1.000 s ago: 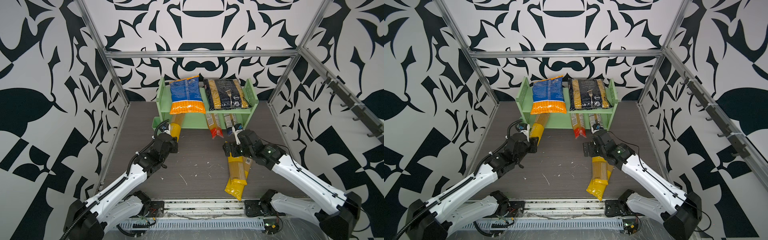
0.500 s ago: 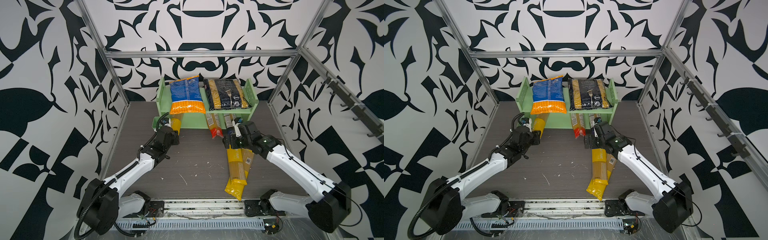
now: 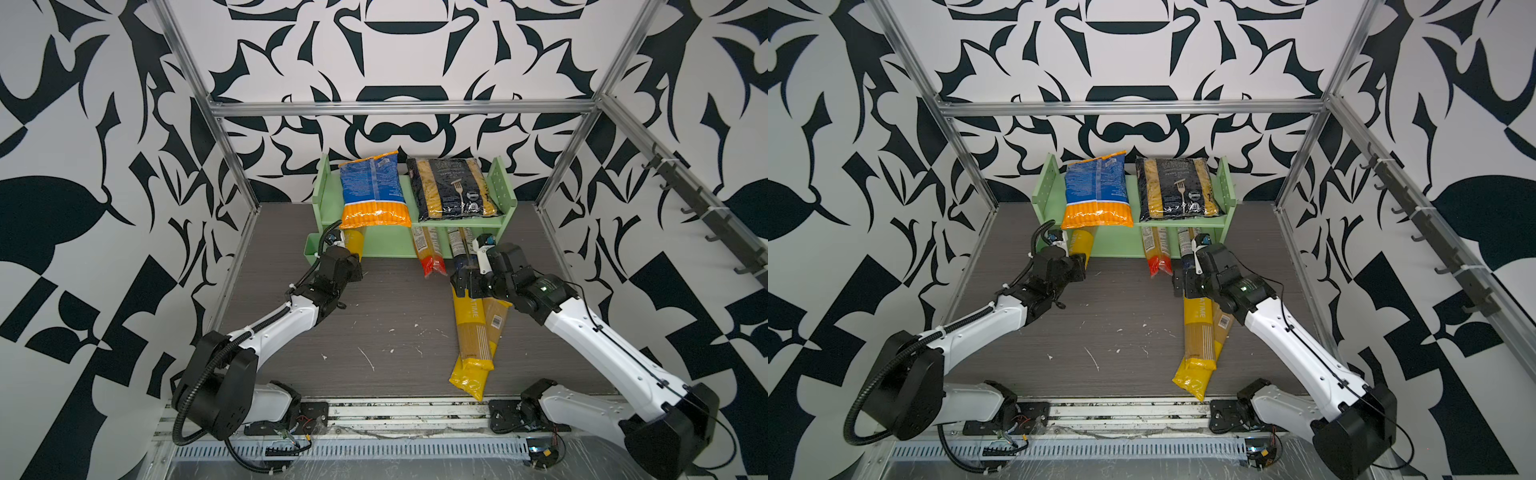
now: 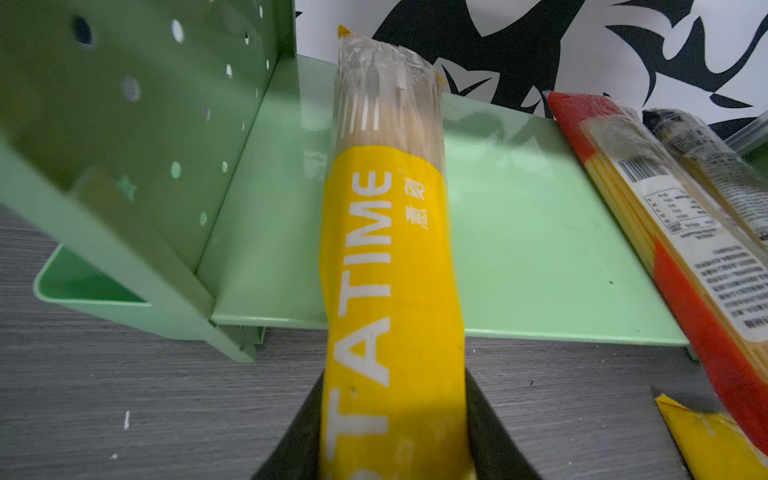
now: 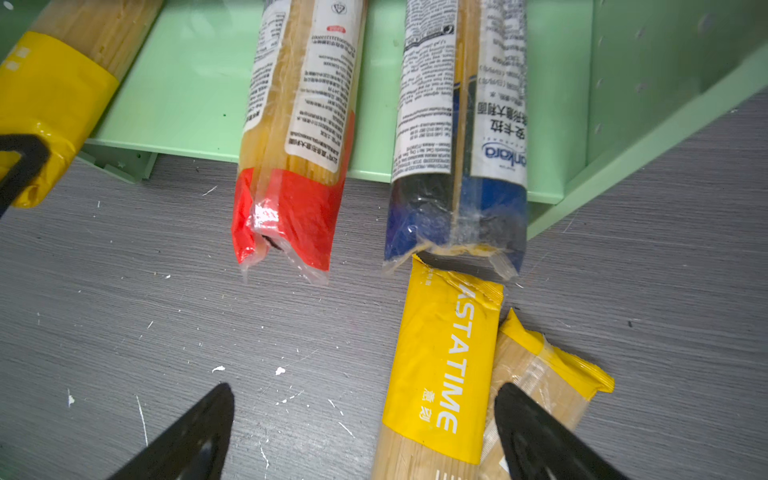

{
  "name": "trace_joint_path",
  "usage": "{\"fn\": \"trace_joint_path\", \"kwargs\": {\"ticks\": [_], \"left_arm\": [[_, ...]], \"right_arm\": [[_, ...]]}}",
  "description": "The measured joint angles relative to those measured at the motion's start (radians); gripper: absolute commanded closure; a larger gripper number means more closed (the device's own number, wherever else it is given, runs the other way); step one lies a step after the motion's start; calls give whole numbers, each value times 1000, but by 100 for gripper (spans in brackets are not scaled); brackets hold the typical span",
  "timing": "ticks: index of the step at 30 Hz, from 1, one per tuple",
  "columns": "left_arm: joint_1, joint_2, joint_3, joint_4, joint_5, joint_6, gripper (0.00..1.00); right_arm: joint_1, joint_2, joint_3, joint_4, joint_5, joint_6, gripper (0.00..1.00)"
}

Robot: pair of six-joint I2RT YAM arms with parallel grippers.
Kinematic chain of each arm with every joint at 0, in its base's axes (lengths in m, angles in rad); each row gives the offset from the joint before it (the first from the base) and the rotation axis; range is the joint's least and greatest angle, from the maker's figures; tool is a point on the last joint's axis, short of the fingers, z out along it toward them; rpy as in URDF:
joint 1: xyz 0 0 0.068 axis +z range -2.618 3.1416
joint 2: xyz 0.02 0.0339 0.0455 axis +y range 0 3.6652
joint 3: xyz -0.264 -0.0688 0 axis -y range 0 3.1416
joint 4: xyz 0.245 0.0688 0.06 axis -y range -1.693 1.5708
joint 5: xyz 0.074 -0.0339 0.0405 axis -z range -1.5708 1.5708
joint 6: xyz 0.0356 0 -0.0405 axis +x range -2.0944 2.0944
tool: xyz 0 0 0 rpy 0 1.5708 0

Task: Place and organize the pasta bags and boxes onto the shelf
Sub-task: 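Carry the yellow pack to the shelf with the left gripper while the right gripper follows, then stand the pack against the shelf, open the left gripper while the right withdraws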

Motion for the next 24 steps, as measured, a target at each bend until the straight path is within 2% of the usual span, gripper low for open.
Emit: {"fn": "trace_joint_path", "kwargs": {"ticks": [3, 5, 7, 11, 15, 24], "left_arm": [[6, 12, 0, 17, 2, 0, 52], [8, 14, 0, 24, 6, 0, 36], [10, 13, 0, 44, 7, -12, 29], [11, -8, 0, 79, 19, -24, 10], [13, -48, 0, 76, 35, -37, 4], [3, -224, 0, -10, 83, -56, 3]], "right_arm": [[0, -11, -1, -15, 6, 5, 0], [0, -16, -2, -24, 10, 9, 0], [0, -20, -2, -31, 14, 15, 0], [0, -39, -14, -34, 22, 29, 0], [0, -56, -28, -49, 32, 41, 0], [8, -105, -85, -64, 77, 93, 0]]}}
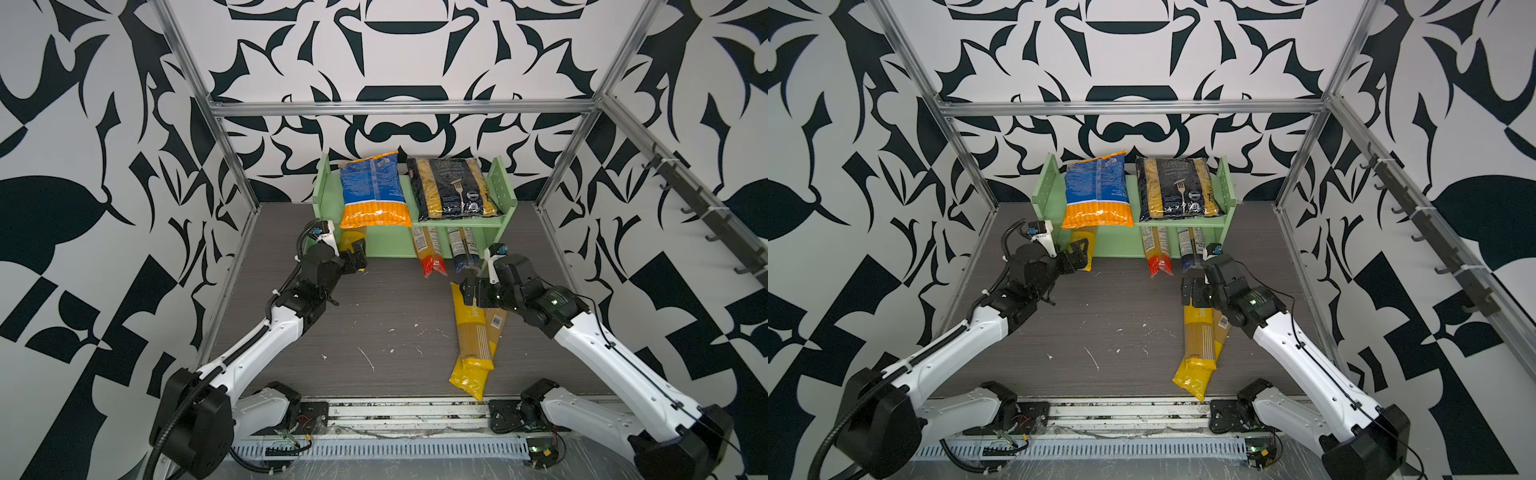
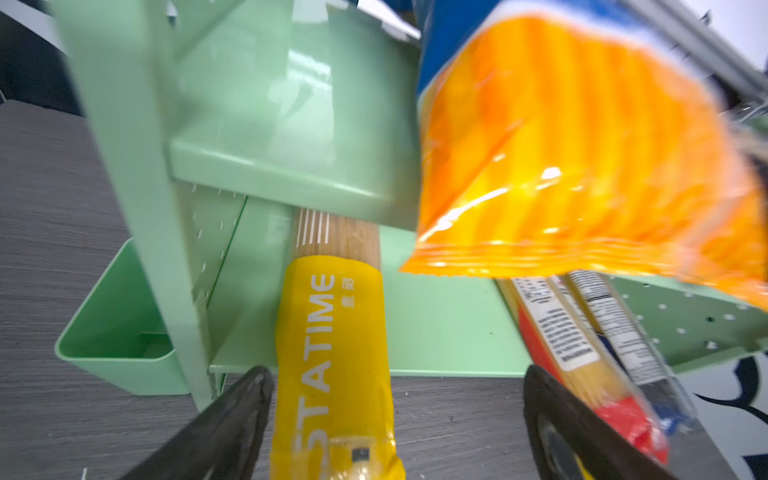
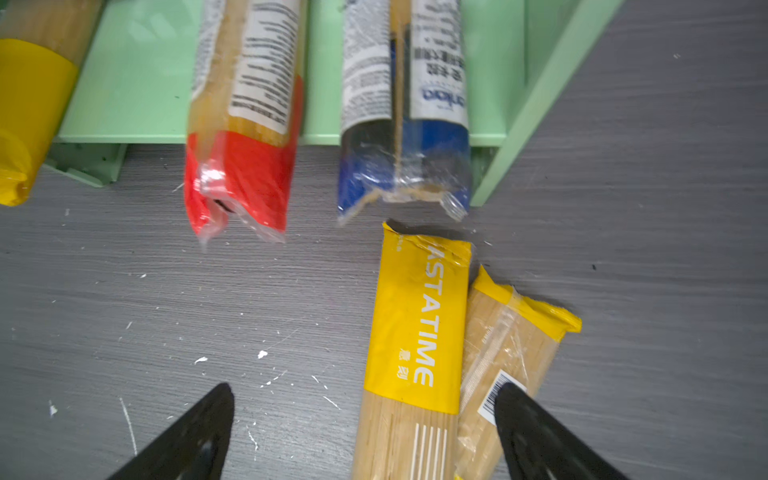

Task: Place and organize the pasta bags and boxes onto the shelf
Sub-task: 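Stand the pack against the shelf, open the left gripper while the right withdraws, then lower the right gripper onto the yellow pack nearer the robot and close it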

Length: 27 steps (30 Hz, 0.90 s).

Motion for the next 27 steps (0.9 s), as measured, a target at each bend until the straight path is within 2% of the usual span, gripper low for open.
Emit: {"fn": "trace_joint_path", "kwargs": {"ticks": [4, 11, 18, 27], "left_arm": [[-26, -74, -1, -70, 0, 1, 3], [-103, -218, -2, -233, -9, -3, 3], [-161, -316, -3, -375, -9, -24, 3], [-170, -415, -8, -505, 18, -34, 2]], "right_arm": [[47, 10, -36, -22, 68, 39, 0], [200, 16, -141, 5, 157, 160, 0], [375, 25, -238, 24, 274, 330, 0], [619, 105, -292, 18, 454, 611, 0]]}}
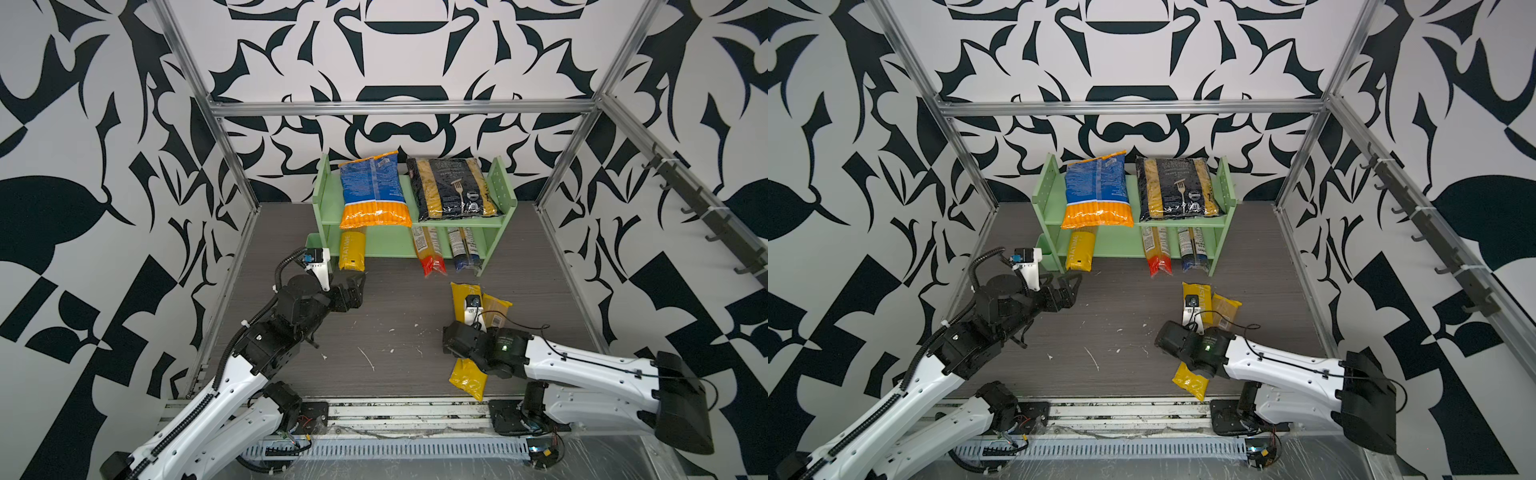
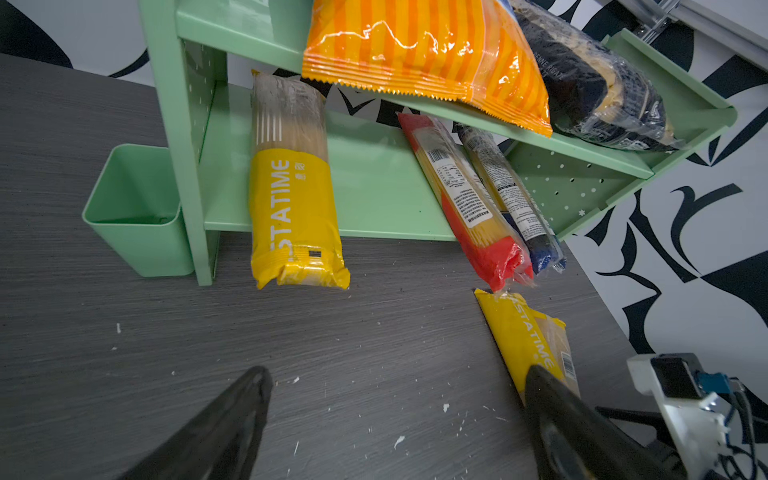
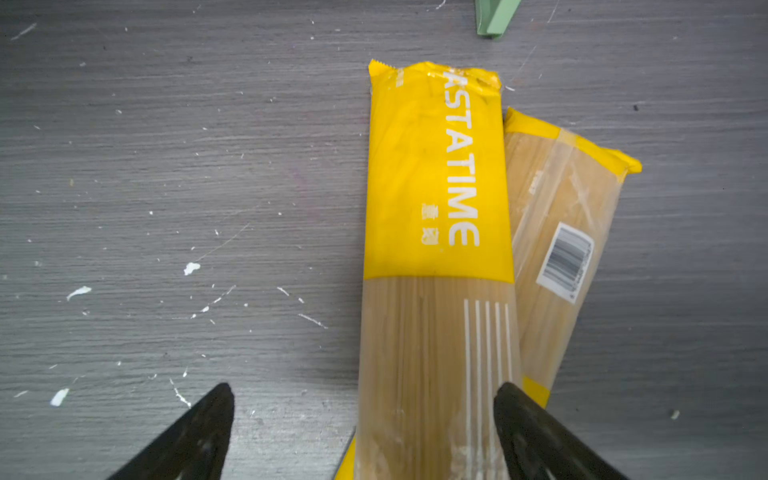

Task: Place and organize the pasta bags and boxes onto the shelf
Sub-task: 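Lower the right gripper onto the yellow pack nearer the robot and close it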

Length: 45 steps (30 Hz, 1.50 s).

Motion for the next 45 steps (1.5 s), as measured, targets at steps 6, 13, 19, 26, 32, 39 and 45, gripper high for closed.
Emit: {"fn": "trace_joint_path", "kwargs": {"ticks": [6, 13, 19, 26, 32, 39, 45], "left_arm": [[0, -86, -22, -66, 8, -8, 1], [0, -151, -54, -102, 11, -45, 1], [0, -151, -54, -133, 11, -52, 1], [0, -149, -54, -139, 11, -55, 0], [0, -147, -53, -143, 11, -63, 0], [0, -149, -53, -167, 11, -64, 1], [0, -172, -53, -190, 10, -64, 1]], "right_arm": [[131, 77, -7, -52, 85, 180, 0], [231, 127, -7, -137, 131, 332, 0], [282, 94, -53, -186, 140, 457, 0], [291, 31, -121, -204, 132, 517, 0], [292, 31, -151, -159, 109, 520, 0], [293, 88, -169, -100, 80, 515, 0], [293, 100, -169, -78, 80, 505, 3]]}}
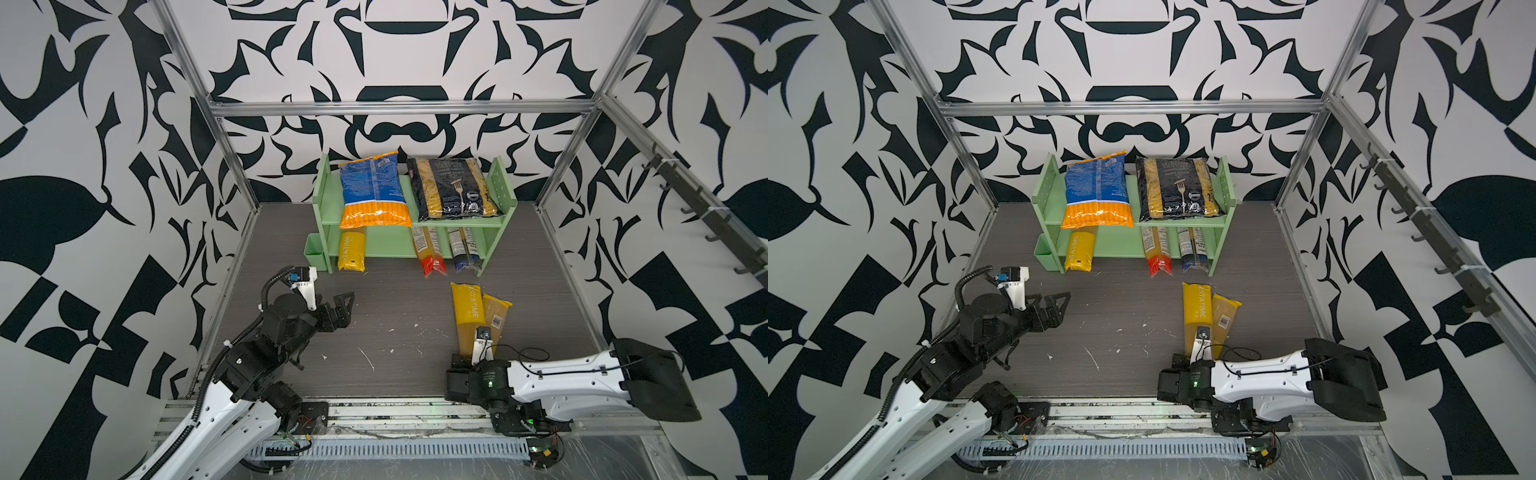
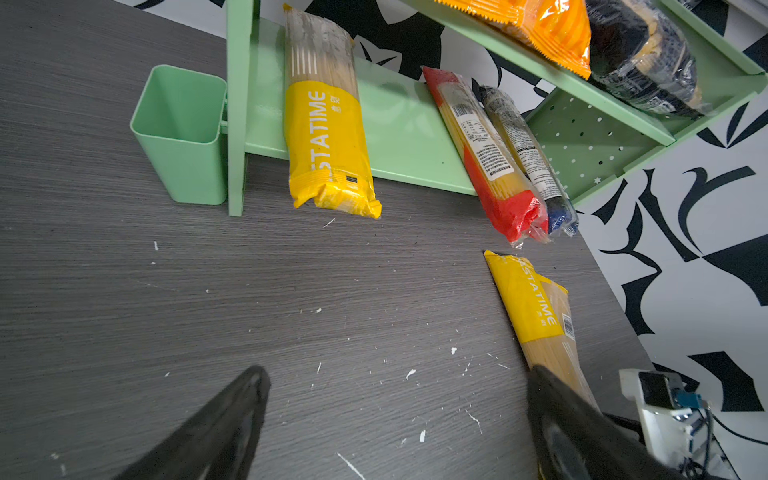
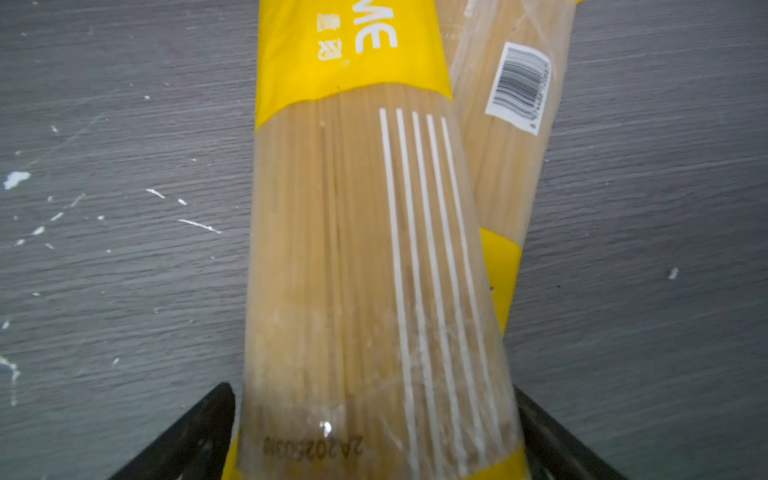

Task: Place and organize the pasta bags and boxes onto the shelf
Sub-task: 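Lower the right gripper onto the yellow pack nearer the robot and close it, then lift the yellow pack with the right gripper, tilting it toward the shelf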

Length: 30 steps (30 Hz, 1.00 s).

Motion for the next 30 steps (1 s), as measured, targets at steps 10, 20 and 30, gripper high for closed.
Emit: {"fn": "trace_joint_path", "kwargs": {"ticks": [10, 20, 30], "left_arm": [[0, -24, 0, -2, -12, 0, 0], [0, -27, 0, -2, -16, 0, 1], [0, -23, 0, -2, -25, 3, 1]], "right_arm": [[0, 0, 0, -10, 4, -6, 16], [0, -23, 2, -30, 40, -32, 78], [0, -94, 10, -44, 23, -103, 100]]}}
